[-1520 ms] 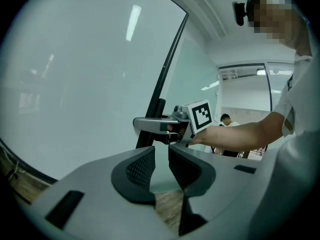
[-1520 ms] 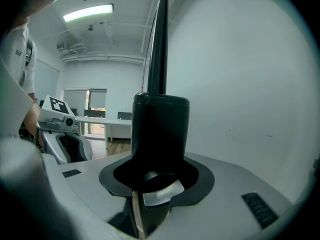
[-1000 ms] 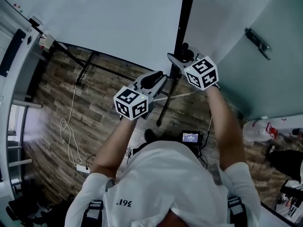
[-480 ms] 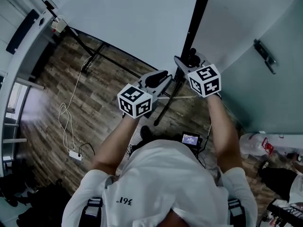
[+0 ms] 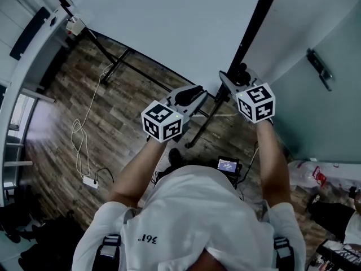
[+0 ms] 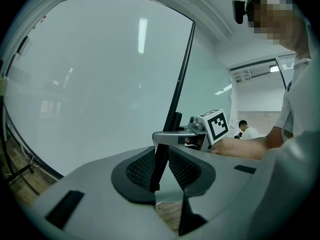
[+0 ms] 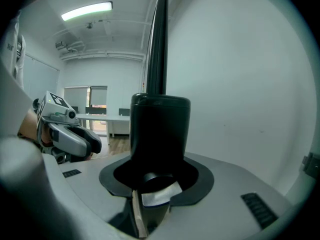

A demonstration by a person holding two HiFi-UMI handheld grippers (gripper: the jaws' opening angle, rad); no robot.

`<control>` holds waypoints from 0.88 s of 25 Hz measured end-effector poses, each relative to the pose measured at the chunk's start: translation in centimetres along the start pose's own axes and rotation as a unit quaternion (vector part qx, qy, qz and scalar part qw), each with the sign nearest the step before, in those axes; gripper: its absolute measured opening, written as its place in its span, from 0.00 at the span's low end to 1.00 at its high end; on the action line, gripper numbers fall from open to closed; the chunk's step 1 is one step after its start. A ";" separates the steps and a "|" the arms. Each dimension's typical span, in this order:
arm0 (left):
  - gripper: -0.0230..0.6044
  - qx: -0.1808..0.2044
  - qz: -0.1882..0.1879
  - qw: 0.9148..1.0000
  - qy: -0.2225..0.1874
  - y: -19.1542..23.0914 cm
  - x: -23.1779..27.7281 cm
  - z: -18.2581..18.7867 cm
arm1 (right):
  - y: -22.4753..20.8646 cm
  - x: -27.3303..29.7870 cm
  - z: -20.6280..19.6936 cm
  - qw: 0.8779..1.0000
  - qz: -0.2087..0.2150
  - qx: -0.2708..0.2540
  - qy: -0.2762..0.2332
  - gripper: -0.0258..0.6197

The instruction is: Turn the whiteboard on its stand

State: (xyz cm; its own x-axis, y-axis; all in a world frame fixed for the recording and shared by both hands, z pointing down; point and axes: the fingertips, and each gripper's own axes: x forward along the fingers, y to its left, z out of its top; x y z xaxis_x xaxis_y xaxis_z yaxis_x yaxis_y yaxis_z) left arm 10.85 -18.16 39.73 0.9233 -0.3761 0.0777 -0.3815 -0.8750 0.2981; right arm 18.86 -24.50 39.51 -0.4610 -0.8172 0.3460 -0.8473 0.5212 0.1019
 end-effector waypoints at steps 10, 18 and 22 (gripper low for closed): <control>0.15 -0.004 -0.019 1.000 0.008 -0.7 0.4 -0.6 | -1.0 -3.8 -1.3 1.000 -0.003 -0.001 -0.001 0.31; 0.15 0.000 -0.032 0.999 0.007 -1.7 1.2 -0.4 | -1.9 -6.2 -2.4 1.000 -0.003 -0.001 -0.001 0.31; 0.15 -0.001 -0.036 0.999 0.005 -2.1 1.7 -0.5 | -2.4 -7.6 -3.2 1.000 -0.004 0.000 -0.001 0.31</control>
State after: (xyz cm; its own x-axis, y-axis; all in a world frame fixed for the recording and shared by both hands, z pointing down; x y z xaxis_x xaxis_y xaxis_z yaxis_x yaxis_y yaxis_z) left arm 13.25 -16.77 39.70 0.9489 -0.3089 0.0643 -0.3134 -0.8990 0.3058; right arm 25.25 -18.80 39.60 -0.4557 -0.8216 0.3425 -0.8509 0.5151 0.1036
